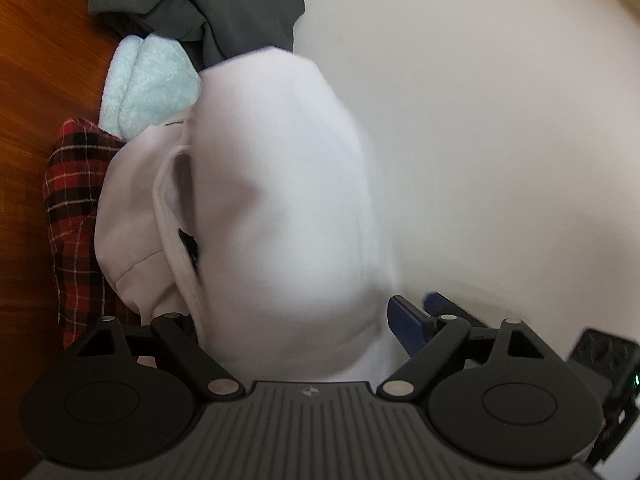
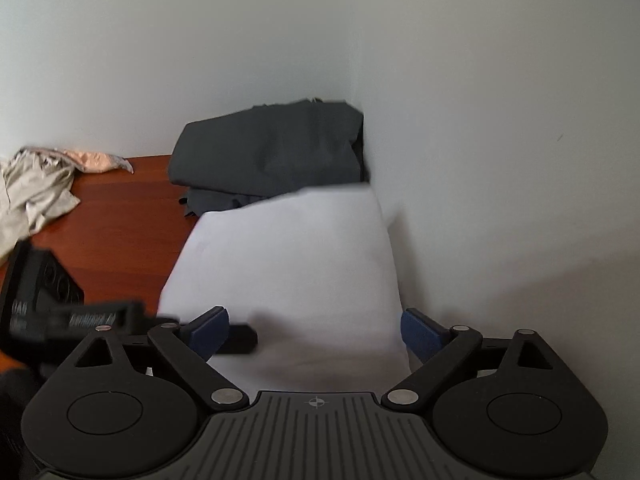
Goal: Fold clothes
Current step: 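Lower the folded shirt onto the grey clothes stack with both grippers, then open both grippers and withdraw from the stacked shirt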
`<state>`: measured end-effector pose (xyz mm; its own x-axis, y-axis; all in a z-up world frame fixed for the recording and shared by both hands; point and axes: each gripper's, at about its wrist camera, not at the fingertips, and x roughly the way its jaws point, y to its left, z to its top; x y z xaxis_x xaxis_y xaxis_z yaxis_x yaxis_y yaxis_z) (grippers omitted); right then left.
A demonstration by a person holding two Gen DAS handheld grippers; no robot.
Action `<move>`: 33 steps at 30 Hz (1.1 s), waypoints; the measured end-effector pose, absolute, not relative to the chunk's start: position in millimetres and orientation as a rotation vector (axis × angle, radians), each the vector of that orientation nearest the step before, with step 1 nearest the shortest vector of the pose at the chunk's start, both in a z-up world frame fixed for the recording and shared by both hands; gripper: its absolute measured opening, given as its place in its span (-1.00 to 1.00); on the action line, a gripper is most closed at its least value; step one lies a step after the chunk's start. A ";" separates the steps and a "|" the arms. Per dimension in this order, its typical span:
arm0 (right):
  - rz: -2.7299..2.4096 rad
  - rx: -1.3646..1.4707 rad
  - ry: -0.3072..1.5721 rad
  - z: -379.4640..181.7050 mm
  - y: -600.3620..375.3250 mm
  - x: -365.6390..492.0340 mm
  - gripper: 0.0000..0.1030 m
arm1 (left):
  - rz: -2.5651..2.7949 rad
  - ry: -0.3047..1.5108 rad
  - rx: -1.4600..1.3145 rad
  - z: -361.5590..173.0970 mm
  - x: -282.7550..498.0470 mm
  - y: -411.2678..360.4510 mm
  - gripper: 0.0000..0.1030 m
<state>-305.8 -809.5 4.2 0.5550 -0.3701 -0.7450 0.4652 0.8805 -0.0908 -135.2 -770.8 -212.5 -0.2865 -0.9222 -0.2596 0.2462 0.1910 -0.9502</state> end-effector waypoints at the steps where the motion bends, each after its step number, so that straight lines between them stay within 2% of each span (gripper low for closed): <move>1: -0.500 0.099 0.842 6.2 -804.4 -309.9 0.86 | -1.359 1.364 -0.701 -209.6 -136.0 -771.7 0.74; 6: -0.522 0.047 0.804 16.3 -784.9 -333.7 0.86 | -1.375 1.309 -0.592 -202.6 -145.9 -791.7 0.73; 11: -0.557 0.055 0.775 23.6 -778.4 -358.2 0.85 | -1.341 1.281 -0.493 -197.9 -155.1 -802.9 0.57; 15: -0.571 0.105 0.756 24.2 -782.1 -370.4 0.86 | -1.320 1.284 -0.485 -199.5 -155.5 -803.6 0.57; 22: -0.566 0.204 0.715 20.4 -789.5 -378.3 0.86 | -1.323 1.262 -0.437 -195.3 -145.9 -790.5 0.79; 26: -0.544 0.240 0.695 15.5 -786.2 -377.0 0.86 | -1.323 1.203 -0.401 -183.0 -144.6 -762.1 0.79; 27: -0.537 0.252 0.691 13.6 -785.4 -375.7 0.86 | -1.322 1.179 -0.373 -175.8 -146.7 -751.8 0.80; 29: -0.529 0.284 0.683 9.1 -784.6 -373.2 0.86 | -1.322 1.117 -0.316 -162.3 -150.7 -733.0 0.95; 33: -0.520 0.356 0.664 1.6 -783.0 -370.9 0.88 | -1.339 0.964 -0.199 -123.4 -165.5 -691.7 0.96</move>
